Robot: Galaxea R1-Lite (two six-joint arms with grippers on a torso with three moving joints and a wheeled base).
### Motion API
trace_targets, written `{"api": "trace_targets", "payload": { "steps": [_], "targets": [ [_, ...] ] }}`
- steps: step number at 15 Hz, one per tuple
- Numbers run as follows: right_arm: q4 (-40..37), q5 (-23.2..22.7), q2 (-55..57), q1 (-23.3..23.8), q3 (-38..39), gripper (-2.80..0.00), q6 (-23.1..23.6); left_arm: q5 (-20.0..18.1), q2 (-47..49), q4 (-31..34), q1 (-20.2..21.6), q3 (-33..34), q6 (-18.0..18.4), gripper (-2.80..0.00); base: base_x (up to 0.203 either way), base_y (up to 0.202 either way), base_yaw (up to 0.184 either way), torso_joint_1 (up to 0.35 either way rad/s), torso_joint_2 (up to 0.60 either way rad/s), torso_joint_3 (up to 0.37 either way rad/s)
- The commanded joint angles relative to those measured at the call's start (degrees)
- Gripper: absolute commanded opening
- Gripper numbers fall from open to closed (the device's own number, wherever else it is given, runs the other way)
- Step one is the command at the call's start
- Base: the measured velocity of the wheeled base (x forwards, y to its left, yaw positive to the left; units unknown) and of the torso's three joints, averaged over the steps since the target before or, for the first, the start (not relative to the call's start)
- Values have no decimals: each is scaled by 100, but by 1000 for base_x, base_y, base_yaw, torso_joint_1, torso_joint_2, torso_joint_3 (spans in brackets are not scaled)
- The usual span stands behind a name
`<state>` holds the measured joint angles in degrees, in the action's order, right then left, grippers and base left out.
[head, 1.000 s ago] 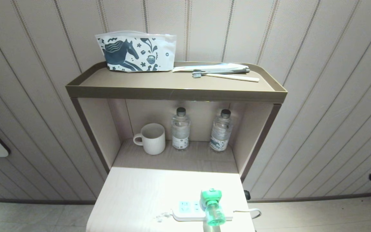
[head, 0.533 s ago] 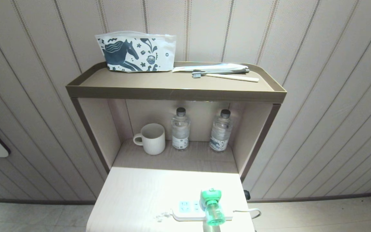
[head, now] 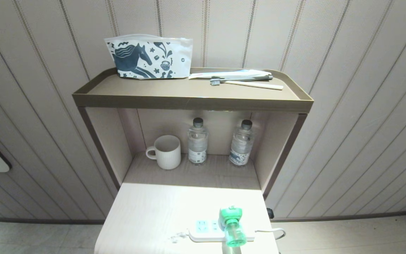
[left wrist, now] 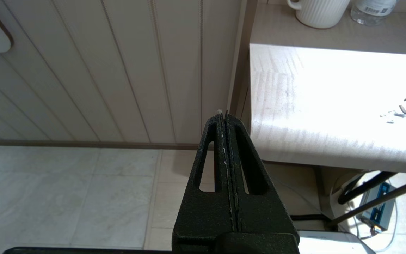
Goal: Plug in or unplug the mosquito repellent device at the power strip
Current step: Hold the socket with your left hand and unplug it with your right hand
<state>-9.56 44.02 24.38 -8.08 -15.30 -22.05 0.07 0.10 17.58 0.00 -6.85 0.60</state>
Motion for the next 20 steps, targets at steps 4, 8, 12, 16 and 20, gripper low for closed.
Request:
{"api": "trace_targets", "payload": {
  "steps": [4, 8, 12, 16, 20],
  "targets": [
    [407, -289, -851, 139, 629, -280, 451, 1, 8, 9, 0, 0, 2, -280, 0, 0, 0, 0, 0, 0],
    [2054, -1239, -862, 151, 1329, -280, 1900, 1, 8, 9, 0, 0, 2, -280, 0, 0, 0, 0, 0, 0],
    [2016, -2136, -1178, 876, 1526, -280, 2174, 1, 8, 9, 0, 0, 2, -280, 0, 0, 0, 0, 0, 0],
    [1659, -3930, -1391, 868, 1529, -280, 2399, 1, 8, 9, 0, 0, 2, -280, 0, 0, 0, 0, 0, 0],
    [879, -4444, -2407, 798, 1523, -280, 2588, 1, 8, 9, 0, 0, 2, -280, 0, 0, 0, 0, 0, 0]
  ]
}}
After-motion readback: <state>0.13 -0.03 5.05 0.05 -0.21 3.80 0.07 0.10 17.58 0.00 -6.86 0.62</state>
